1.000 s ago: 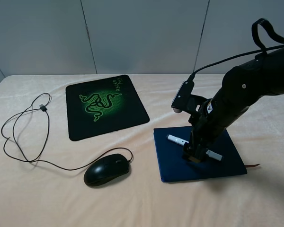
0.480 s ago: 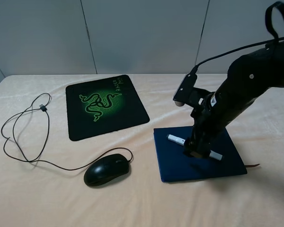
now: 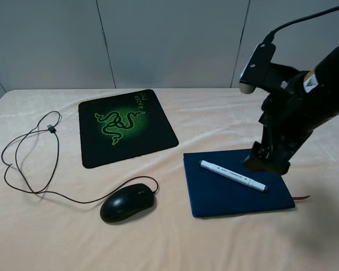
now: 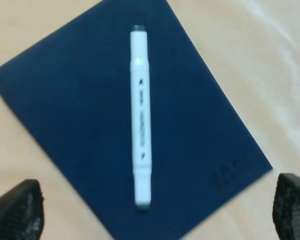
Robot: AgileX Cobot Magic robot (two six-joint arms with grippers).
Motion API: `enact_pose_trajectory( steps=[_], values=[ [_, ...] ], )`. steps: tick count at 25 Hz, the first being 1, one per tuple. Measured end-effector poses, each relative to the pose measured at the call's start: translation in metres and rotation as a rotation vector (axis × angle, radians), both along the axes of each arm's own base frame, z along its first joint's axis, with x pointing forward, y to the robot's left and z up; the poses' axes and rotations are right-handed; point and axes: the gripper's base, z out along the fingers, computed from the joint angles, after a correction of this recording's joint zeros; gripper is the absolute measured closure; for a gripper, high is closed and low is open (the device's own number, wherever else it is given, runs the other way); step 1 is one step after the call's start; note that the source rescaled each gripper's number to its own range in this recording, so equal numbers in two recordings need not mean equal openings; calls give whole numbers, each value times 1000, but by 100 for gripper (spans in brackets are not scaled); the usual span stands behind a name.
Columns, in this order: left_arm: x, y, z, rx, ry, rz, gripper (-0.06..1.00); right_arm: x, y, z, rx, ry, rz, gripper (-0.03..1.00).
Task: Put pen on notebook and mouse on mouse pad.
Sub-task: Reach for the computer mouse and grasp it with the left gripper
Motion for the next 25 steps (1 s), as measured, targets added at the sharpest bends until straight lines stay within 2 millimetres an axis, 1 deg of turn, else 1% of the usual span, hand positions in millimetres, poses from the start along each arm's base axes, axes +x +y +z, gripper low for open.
enact_pose_trajectory(
  steps=[6, 9, 11, 15, 20, 25],
  values=[
    [0, 0, 0, 0, 0, 0, -6, -42, -27, 45, 76, -80, -61, -3],
    [0, 0, 0, 0, 0, 0, -6, -68, -43, 63, 130, -109, -113, -3],
    [0, 0, 0, 0, 0, 0, -6, -85, -54, 71, 156, -106, -158, -3],
    [0, 0, 0, -1, 0, -1, -6, -122, -77, 81, 225, -90, -267, -3],
    [0, 0, 0, -1, 0, -1, -6, -164, -101, 93, 441, -167, -386, -3],
    [0, 0, 0, -1, 0, -1, -6, -195, -120, 97, 595, -246, -425, -3]
  ],
)
